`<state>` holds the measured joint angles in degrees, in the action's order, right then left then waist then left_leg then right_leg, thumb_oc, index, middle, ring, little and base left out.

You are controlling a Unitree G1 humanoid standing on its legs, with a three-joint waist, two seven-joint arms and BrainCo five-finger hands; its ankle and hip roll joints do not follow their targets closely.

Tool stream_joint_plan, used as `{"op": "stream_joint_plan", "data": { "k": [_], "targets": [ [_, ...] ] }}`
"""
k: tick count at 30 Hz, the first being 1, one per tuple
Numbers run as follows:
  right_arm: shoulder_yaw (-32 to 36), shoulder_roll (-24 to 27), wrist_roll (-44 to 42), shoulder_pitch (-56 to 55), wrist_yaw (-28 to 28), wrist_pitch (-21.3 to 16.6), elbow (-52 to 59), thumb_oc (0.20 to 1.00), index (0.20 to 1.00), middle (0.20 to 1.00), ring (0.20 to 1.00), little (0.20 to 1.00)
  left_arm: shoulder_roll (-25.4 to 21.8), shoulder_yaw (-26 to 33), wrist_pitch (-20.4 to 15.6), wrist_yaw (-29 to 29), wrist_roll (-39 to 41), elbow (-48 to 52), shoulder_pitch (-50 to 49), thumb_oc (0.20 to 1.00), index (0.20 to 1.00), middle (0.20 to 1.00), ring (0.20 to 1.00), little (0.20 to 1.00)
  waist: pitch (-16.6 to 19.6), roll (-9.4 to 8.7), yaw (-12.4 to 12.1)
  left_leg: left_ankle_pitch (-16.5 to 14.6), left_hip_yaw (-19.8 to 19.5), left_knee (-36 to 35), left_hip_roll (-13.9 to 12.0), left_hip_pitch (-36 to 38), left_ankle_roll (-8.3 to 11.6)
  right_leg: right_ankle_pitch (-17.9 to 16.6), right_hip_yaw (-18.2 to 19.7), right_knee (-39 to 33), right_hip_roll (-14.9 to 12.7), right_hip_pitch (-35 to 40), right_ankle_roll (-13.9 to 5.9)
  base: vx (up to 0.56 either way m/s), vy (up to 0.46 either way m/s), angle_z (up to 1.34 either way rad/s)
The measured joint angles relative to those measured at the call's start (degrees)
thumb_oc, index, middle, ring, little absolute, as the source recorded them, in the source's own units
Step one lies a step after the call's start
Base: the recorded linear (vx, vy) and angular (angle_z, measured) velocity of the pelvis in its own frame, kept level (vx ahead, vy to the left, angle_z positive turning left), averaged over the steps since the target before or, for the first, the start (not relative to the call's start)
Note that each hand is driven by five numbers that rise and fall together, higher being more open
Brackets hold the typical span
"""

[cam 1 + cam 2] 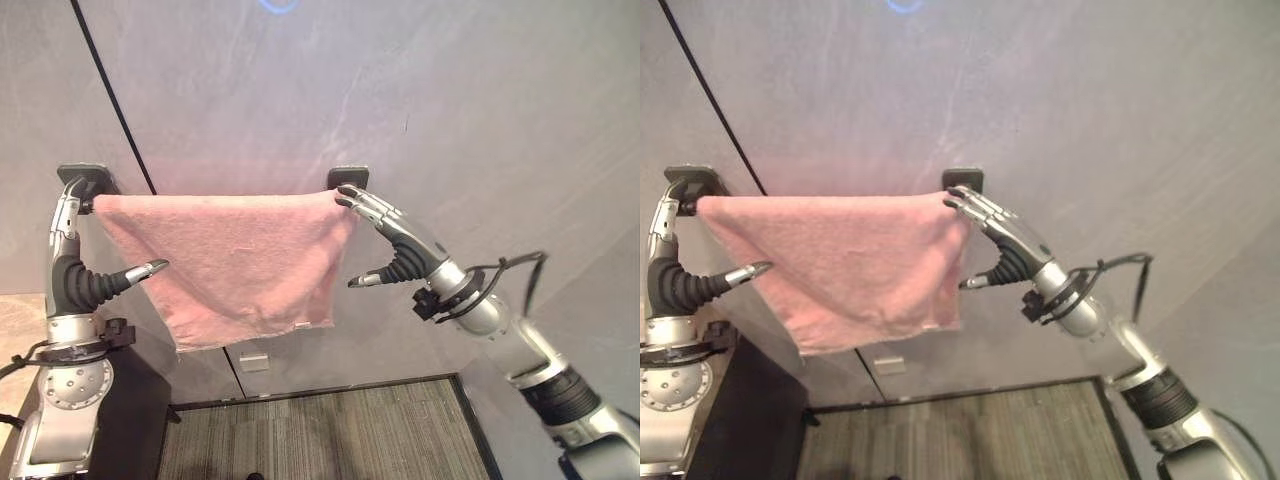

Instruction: Put brush and paste in cup on sink, flatten towel.

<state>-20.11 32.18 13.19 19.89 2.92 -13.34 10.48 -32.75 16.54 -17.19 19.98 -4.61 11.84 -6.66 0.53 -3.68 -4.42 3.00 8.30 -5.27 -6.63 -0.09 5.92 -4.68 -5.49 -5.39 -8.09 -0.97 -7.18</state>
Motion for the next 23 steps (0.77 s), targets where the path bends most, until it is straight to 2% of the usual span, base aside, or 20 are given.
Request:
{"op": "stream_joint_plan", "data": {
  "k": [1, 6, 9, 12, 16, 17, 19, 20, 22, 23],
  "targets": [
    [2.1, -0.8, -1.2, -0.9, 2.0, 0.6, 3.9, 1.0, 1.0, 1.0, 1.0, 1.0, 1.1, 0.2, 0.0, 1.3, 0.8, 0.9, 0.1, 1.0, 1.0, 1.0, 1.0, 1.0, -0.5, 0.14, 0.0, 0.2, 0.0, 0.0, 0.0, 0.0, -0.31, -0.2, 0.0, 0.0, 0.0, 0.0, -0.22, 0.0, 0.0, 0.0],
    [8.9, -3.1, -2.7, -4.0, 8.1, -0.4, 8.8, 1.0, 1.0, 1.0, 1.0, 1.0, 3.8, 0.9, -1.3, 4.7, 2.4, 1.8, -0.2, 1.0, 1.0, 1.0, 1.0, 1.0, -1.6, 1.29, 0.4, 0.3, 0.2, 0.0, 0.1, 0.1, -0.17, -0.3, 0.0, 0.0, 0.2, 0.1, -0.25, 0.0, 0.0, 0.0],
    [13.1, -3.2, -3.4, -8.3, 10.3, -0.8, 11.2, 1.0, 1.0, 1.0, 1.0, 1.0, 4.1, 1.7, -1.5, 6.5, 2.3, 3.0, -0.7, 1.0, 1.0, 1.0, 1.0, 1.0, -2.0, 1.79, 0.5, 0.3, 0.2, 0.0, 0.1, 0.1, -0.19, -0.2, 0.0, 0.0, 0.3, 0.1, -0.27, 0.0, 0.0, 0.0],
    [19.0, -3.6, -4.0, -16.8, 11.4, -2.1, 13.7, 1.0, 1.0, 1.0, 1.0, 1.0, 4.8, 7.6, -1.8, 7.7, 1.2, 5.0, -5.3, 1.0, 1.0, 1.0, 1.0, 1.0, -3.2, 2.23, 1.0, 0.2, 0.3, 0.0, 0.1, 0.1, -0.29, -0.1, 0.1, 0.0, 0.3, 0.1, -0.29, 0.0, 0.0, 0.0],
    [20.0, -3.3, -5.7, -20.1, 12.0, -3.0, 12.5, 1.0, 1.0, 1.0, 1.0, 1.0, 7.0, 9.6, -2.6, 8.7, 1.4, 2.8, -6.9, 1.0, 1.0, 1.0, 1.0, 1.0, -3.9, 2.6, 1.4, 0.1, 0.2, 0.0, -0.1, 0.1, -0.38, 0.1, 0.0, 0.0, 0.2, 0.2, -0.34, 0.0, 0.0, 0.0],
    [20.2, -3.4, -5.7, -23.2, 11.8, -3.5, 11.0, 1.0, 1.0, 1.0, 1.0, 1.0, 8.8, 9.1, -3.1, 8.4, 2.2, -0.1, -8.9, 1.0, 1.0, 1.0, 1.0, 1.0, -4.1, 2.29, 1.6, 0.0, 0.2, 0.0, -0.1, 0.0, -0.54, 0.2, 0.0, 0.0, 0.3, -0.1, -0.32, -0.01, 0.0, 0.03],
    [21.3, -3.5, -5.8, -32.4, 10.6, -2.5, 7.7, 1.0, 1.0, 1.0, 1.0, 1.0, 13.4, 6.8, -1.8, 6.5, 4.8, -5.5, -15.8, 1.0, 1.0, 1.0, 1.0, 1.0, -4.6, 1.8, 1.8, -0.1, 0.1, 0.0, 0.0, -0.1, -0.62, 0.4, -0.1, 0.0, 0.2, -0.1, -0.39, 0.0, 0.0, 0.0],
    [21.1, -3.5, -5.8, -35.5, 9.8, -2.5, 4.7, 1.0, 1.0, 1.0, 1.0, 1.0, 14.9, 4.1, -1.4, 4.7, 7.0, -8.7, -18.1, 1.0, 1.0, 1.0, 1.0, 1.0, -4.7, 1.65, 1.9, 0.0, 0.1, 0.0, 0.0, -0.4, -0.56, 0.4, -0.1, 0.0, 0.1, -0.4, -0.37, 0.0, 0.0, 0.0],
    [18.8, -2.7, -5.6, -37.6, 7.8, -1.5, -7.0, 1.0, 1.0, 1.0, 1.0, 1.0, 13.2, -4.7, -1.0, 0.2, 7.3, -16.2, -21.0, 1.0, 1.0, 1.0, 1.0, 1.0, -4.8, 1.49, 2.2, 0.1, 0.1, 0.0, 0.2, -1.0, -0.5, 0.1, -0.2, 0.0, 0.2, -0.9, -0.44, 0.0, 0.0, 0.0],
    [15.4, -2.3, -5.3, -37.5, 6.6, -0.4, -15.3, 1.0, 1.0, 1.0, 1.0, 1.0, 12.3, -10.4, -0.2, -2.8, 9.0, -23.6, -19.6, 1.0, 1.0, 1.0, 1.0, 1.0, -4.8, 1.62, 2.3, 0.1, 0.1, 0.0, 0.2, -1.0, -0.5, 0.1, -0.3, 0.0, 0.1, -0.9, -0.44, 0.0, 0.0, 0.0]
  ]
}}
